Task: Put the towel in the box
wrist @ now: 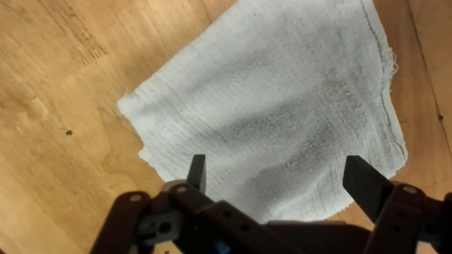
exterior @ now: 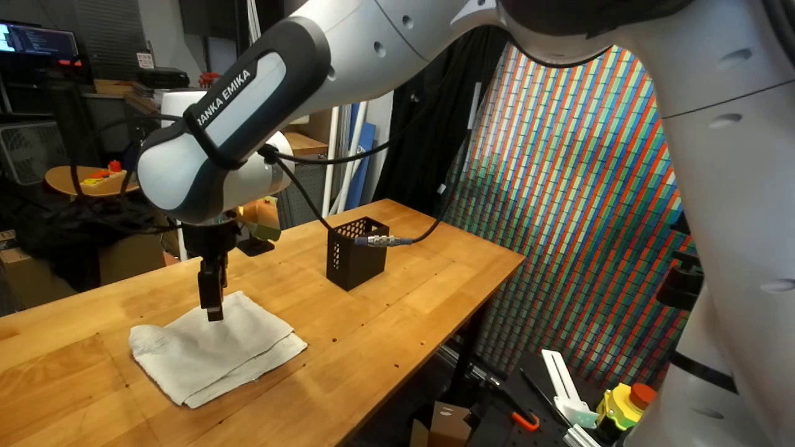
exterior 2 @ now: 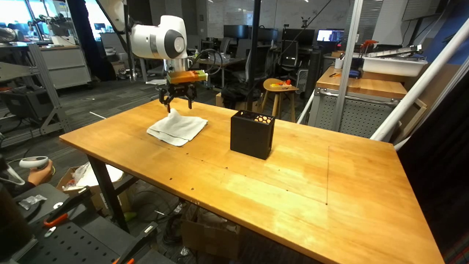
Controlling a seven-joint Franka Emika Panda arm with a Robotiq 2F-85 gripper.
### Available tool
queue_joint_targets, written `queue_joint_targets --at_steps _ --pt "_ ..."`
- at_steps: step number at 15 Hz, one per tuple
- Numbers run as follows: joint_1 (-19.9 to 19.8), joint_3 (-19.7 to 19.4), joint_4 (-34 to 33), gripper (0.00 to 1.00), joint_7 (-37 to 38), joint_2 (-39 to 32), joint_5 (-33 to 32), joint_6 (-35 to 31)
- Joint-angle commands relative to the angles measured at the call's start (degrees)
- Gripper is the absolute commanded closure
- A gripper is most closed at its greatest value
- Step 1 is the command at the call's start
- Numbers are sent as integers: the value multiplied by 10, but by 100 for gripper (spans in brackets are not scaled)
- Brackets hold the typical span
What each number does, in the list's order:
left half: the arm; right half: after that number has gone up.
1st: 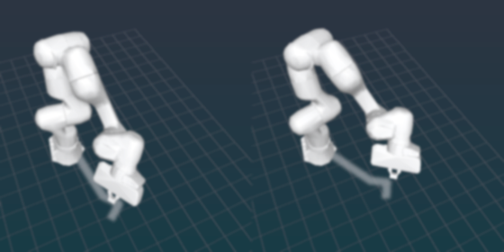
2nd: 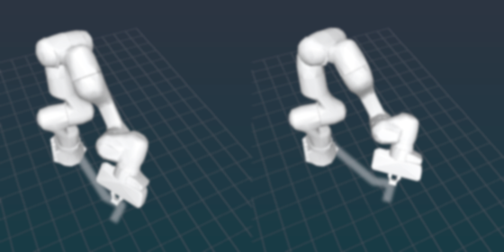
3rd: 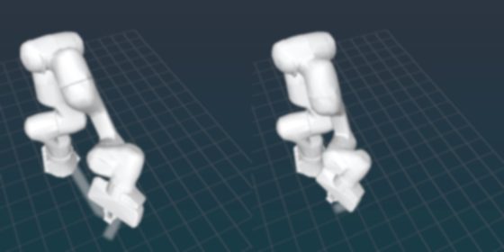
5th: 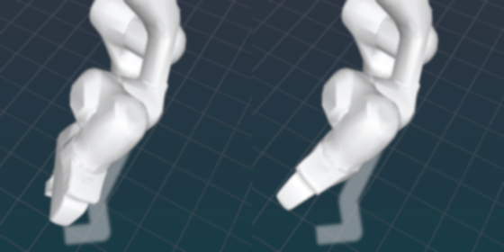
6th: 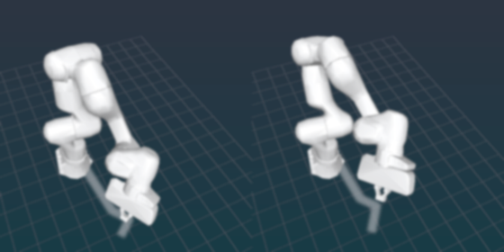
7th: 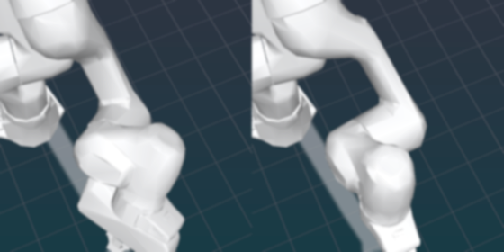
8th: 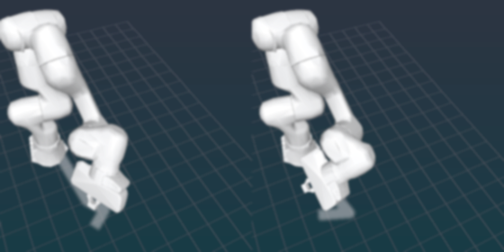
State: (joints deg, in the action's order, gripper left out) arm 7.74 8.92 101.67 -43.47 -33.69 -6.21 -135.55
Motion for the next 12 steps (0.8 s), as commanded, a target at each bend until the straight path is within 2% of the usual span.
queue_joint_targets --at_steps 1,6,9,10,12 --pt "-9 6 -50 0 -8 -66 -23 -21" --pt "-7 3 -86 0 0 -129 -44 -35" --pt "-8 2 -78 0 5 -134 -49 -33" --pt "-7 0 -68 25 13 -129 -49 -35" --pt "-8 0 -46 34 23 -115 -47 -31"
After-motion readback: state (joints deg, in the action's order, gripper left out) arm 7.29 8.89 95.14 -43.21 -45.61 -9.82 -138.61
